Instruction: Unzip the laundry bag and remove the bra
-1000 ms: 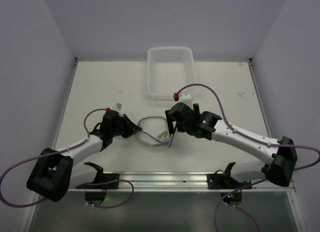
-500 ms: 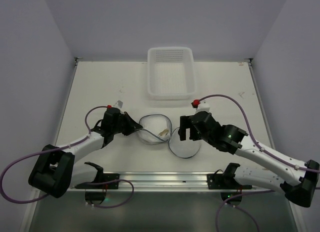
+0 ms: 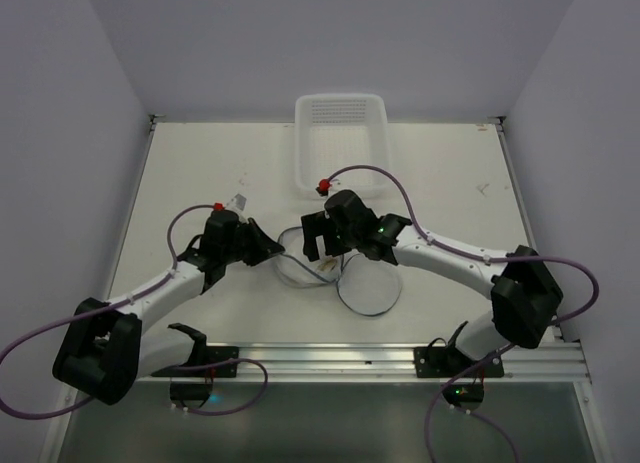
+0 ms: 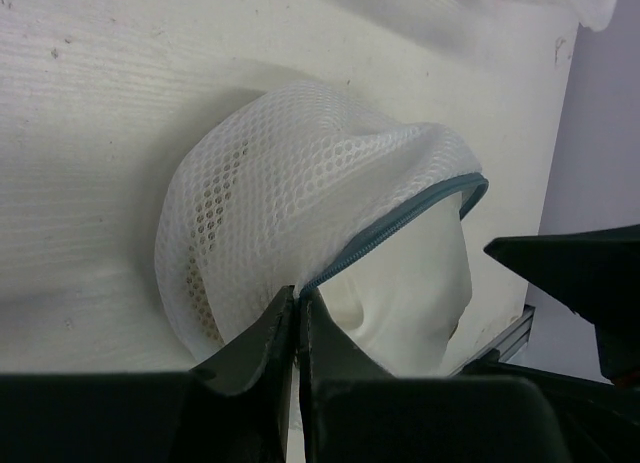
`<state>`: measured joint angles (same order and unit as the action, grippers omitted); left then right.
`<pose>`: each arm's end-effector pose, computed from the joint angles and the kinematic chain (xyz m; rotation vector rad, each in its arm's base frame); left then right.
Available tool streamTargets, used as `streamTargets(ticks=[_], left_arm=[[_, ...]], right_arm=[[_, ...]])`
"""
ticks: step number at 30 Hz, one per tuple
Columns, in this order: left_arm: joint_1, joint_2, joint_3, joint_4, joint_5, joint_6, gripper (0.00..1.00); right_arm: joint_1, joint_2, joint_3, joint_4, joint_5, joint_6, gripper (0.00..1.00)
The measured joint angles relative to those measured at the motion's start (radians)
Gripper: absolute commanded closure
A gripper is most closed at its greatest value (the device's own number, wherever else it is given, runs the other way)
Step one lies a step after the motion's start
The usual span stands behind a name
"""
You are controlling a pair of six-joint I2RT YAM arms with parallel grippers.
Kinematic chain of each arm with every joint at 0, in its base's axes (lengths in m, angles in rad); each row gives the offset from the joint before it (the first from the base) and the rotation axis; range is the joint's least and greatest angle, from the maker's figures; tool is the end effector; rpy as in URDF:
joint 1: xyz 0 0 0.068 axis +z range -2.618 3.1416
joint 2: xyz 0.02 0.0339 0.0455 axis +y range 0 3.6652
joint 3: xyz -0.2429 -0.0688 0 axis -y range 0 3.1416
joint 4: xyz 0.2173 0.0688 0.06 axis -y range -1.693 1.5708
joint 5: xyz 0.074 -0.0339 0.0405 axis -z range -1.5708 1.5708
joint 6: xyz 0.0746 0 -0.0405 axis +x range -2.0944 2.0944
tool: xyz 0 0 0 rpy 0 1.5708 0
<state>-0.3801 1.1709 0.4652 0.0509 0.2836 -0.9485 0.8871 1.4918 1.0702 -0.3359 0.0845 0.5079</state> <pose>0.2200 -0.1104 0.1533 -0.5102 2.3483 -0.9980 0.2142 0.2530 0.2195 -0.4099 2.3678 0.5867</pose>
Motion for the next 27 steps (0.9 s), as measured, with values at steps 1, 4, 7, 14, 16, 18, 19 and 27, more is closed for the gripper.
streamTargets(ticks=[1,4,7,14,16,18,19,27], left_arm=[[0.000,-0.005,0.001,-0.005,0.000,0.003,0.93],[0.000,-0.014,0.001,-0.018,0.000,0.010,0.93],[0.000,-0.018,0.001,-0.024,0.000,0.014,0.93],[0.000,-0.020,0.000,-0.027,0.000,0.017,0.93],[0.000,-0.020,0.000,-0.027,0.000,0.017,0.93],[0.000,-0.020,0.000,-0.027,0.000,0.017,0.93],[0.000,-0.020,0.000,-0.027,0.000,0.017,0.93],[0.000,-0.019,-0.003,-0.030,0.000,0.018,0.93]], right_arm=[[-0.002,0.027,0.008,0.012,-0.010,-0.005,0.04],[-0.003,0.094,0.029,0.042,-0.030,-0.017,0.04],[-0.003,0.140,0.039,0.064,-0.047,-0.032,0.08],[-0.003,0.201,0.060,0.080,-0.066,-0.055,0.21],[-0.001,0.222,0.066,0.087,-0.079,-0.062,0.30],[0.003,0.239,0.072,0.090,-0.086,-0.070,0.49],[0.004,0.245,0.074,0.093,-0.093,-0.071,0.61],[0.005,0.211,0.075,0.093,-0.138,-0.098,0.99]])
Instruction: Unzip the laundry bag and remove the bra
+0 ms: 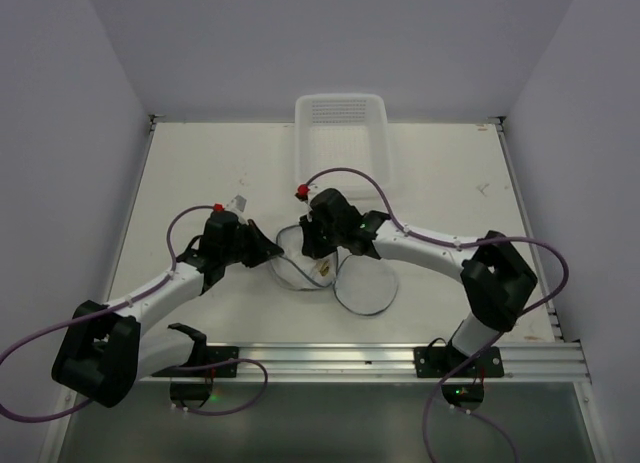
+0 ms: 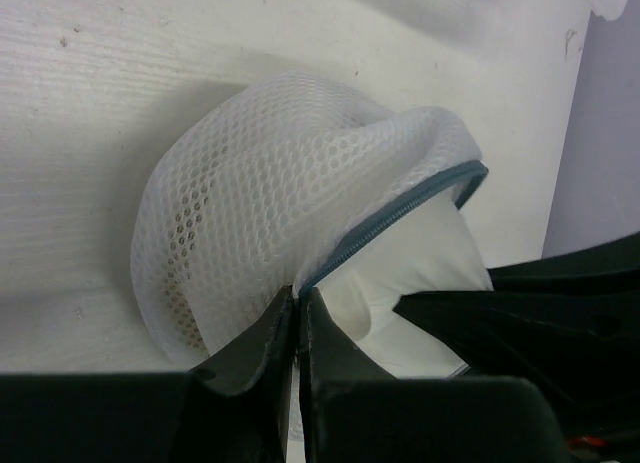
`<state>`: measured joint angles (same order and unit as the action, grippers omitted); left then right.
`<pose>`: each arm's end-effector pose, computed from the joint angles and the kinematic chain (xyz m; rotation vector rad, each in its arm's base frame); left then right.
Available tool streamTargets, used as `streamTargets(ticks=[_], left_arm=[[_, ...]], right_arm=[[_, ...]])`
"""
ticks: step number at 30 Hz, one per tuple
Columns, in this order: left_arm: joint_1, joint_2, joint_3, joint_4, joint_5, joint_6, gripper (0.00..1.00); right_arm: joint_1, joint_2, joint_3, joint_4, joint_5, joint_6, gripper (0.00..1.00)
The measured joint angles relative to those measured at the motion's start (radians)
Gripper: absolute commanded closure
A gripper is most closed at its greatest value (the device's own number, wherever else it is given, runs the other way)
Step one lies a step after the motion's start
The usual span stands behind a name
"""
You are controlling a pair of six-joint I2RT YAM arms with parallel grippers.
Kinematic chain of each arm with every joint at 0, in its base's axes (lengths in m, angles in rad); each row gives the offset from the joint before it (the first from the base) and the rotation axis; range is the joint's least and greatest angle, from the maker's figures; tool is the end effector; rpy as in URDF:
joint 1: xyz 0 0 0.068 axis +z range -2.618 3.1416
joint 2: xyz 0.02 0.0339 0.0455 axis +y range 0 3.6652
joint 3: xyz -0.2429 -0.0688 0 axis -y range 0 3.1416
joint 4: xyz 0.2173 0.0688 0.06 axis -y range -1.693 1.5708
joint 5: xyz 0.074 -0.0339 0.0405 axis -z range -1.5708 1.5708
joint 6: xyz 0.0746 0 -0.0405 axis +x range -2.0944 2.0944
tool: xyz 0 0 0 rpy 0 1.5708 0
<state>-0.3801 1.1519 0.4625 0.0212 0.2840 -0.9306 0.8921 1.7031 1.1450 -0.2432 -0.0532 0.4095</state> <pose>0.2164 -0.1089 0.1533 -0.4937 2.3619 -0.9839 0.2301 0.2916 0.1834 -0.6186 2.4017 0.6608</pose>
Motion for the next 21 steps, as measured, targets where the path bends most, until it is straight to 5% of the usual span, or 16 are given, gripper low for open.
streamTargets(ticks=[11,21], left_arm=[[0.000,0.011,0.064,-0.078,-0.004,0.040,0.94],[0.000,0.019,0.166,-0.171,0.010,0.081,0.97]], right_arm=[[0.000,-0.307,-0.007,-0.051,-0.151,-0.070,1.00],[-0.064,-0.380,-0.109,0.070,-0.374,-0.060,1.00]])
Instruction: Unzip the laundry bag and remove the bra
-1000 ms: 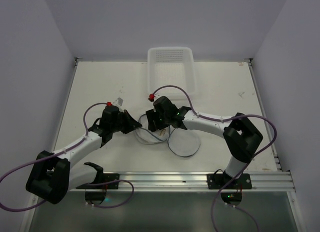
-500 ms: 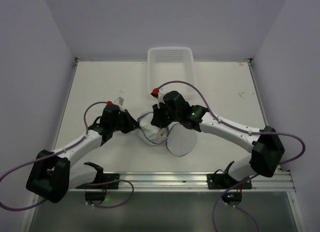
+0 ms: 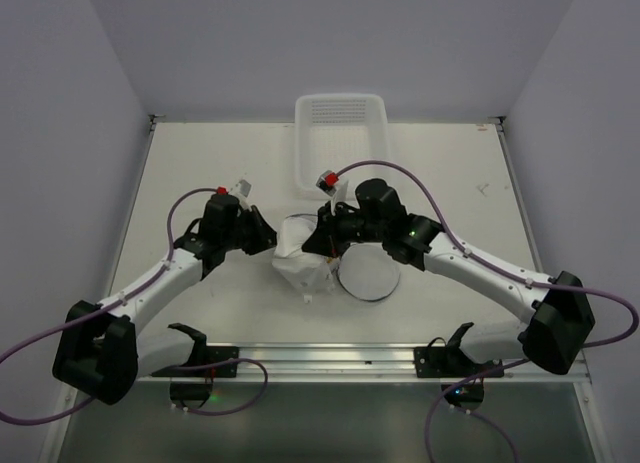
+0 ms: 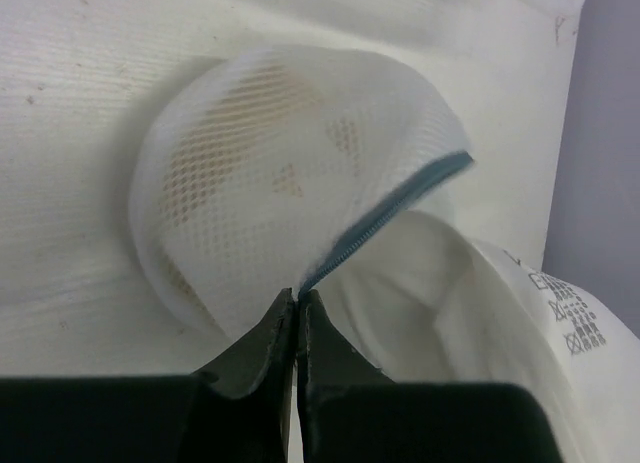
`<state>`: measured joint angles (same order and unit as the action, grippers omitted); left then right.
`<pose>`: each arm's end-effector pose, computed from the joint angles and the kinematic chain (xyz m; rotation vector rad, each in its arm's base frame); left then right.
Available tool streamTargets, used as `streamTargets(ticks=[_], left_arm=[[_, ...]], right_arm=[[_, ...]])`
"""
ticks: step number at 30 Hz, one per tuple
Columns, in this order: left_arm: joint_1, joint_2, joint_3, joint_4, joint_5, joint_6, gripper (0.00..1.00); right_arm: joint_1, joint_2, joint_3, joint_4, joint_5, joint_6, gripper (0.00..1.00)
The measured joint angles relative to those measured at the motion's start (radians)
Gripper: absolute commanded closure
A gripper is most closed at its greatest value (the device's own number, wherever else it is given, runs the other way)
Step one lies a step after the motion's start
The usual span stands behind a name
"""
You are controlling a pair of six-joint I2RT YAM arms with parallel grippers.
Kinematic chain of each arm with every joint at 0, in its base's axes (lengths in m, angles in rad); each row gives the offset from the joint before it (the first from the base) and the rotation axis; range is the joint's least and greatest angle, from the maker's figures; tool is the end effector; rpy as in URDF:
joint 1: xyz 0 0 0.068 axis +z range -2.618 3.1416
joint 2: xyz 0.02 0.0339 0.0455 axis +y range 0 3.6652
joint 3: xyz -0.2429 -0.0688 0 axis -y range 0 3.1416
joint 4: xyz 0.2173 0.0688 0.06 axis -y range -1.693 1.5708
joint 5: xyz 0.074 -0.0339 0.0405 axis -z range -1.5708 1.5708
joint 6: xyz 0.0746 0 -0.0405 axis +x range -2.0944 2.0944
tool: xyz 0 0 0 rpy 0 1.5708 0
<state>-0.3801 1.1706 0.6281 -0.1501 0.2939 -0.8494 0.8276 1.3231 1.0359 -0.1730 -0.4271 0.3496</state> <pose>0.2282 -0.1144 0.1836 -0.3985 2.3894 -0.9468 0.1890 0.2514 0.2820 -0.7987 2.0426 1.1407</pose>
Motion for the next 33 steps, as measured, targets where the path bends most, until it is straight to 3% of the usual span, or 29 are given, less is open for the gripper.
streamTargets(ticks=[6,11,25,33], left_arm=[[-0.001,-0.035,0.009,-0.006,0.060,0.000,0.97],[-0.001,-0.064,-0.006,0.000,0.070,-0.009,0.99],[-0.001,-0.007,-0.069,0.000,0.070,-0.037,0.99],[-0.001,-0.021,-0.058,0.002,0.068,-0.030,0.99]], right_arm=[[-0.002,-0.002,-0.015,0.107,-0.019,0.044,1.00],[-0.004,-0.005,0.066,0.071,0.011,0.041,1.00],[-0.181,0.023,0.606,-0.129,0.052,-0.027,1.00],[-0.344,0.260,0.814,-0.147,0.093,-0.045,1.00]])
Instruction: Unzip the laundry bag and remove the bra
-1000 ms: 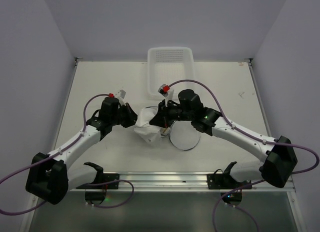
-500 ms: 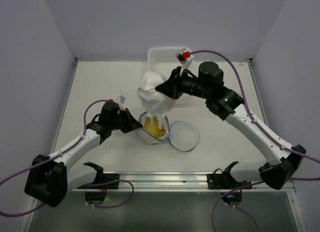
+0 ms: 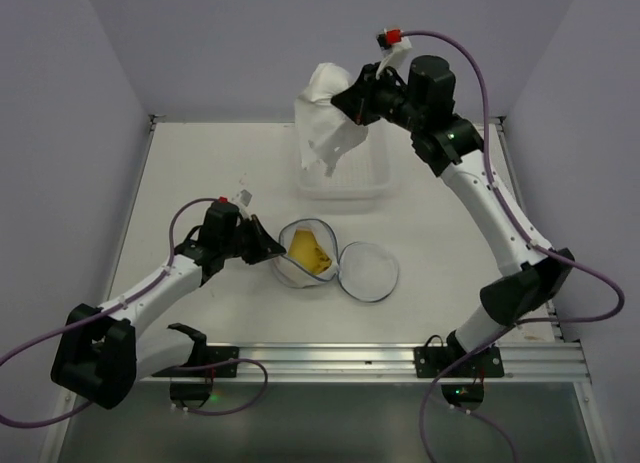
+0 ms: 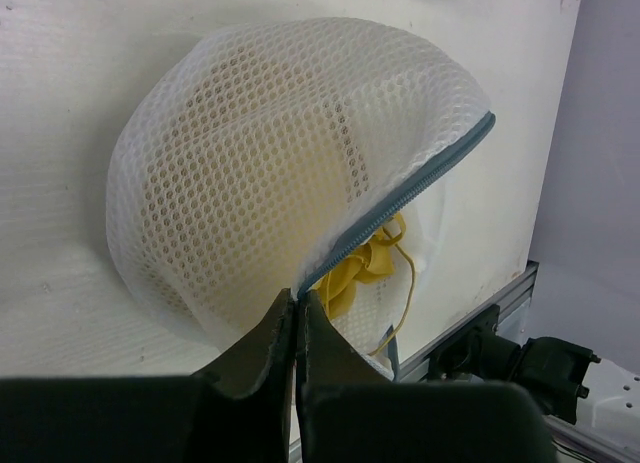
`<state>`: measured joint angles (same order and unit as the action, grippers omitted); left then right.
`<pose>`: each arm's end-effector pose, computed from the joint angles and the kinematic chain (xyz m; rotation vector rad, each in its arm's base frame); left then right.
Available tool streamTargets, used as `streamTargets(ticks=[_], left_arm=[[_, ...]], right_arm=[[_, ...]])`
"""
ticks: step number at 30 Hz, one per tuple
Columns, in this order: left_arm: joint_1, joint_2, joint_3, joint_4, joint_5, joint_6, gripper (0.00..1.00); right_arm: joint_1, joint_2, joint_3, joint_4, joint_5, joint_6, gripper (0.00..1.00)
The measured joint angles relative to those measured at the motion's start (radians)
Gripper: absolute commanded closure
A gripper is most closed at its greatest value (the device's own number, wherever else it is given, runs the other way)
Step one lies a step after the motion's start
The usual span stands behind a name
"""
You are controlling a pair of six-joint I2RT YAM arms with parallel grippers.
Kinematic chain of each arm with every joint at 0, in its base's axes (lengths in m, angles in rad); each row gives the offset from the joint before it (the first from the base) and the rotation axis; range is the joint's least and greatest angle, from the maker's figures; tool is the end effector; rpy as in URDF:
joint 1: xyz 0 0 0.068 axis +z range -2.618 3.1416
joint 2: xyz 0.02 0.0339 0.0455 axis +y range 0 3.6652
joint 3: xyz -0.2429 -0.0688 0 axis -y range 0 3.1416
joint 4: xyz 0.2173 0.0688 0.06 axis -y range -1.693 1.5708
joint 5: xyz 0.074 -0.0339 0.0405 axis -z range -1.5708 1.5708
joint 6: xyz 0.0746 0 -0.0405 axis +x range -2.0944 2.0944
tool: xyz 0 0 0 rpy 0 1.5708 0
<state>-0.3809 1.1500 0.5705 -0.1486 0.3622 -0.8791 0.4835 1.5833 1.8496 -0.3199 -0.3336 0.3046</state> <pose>0.2155 -0.1148 0.1708 -0.4128 2.4455 -1.0184 0.3084 0.1895 0.4637 -0.4153 1.6424 0.8688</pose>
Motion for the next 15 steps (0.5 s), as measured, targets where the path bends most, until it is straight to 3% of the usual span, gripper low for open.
streamTargets(ticks=[11,15], left_arm=[[0.000,-0.033,-0.012,0.005,-0.004,0.000,0.99],[0.000,-0.033,-0.012,0.005,-0.008,0.003,0.99]], right_arm=[[-0.085,0.333,-0.024,0.051,0.050,0.029,1.00],[-0.115,0.476,0.050,0.061,0.061,0.028,1.00]])
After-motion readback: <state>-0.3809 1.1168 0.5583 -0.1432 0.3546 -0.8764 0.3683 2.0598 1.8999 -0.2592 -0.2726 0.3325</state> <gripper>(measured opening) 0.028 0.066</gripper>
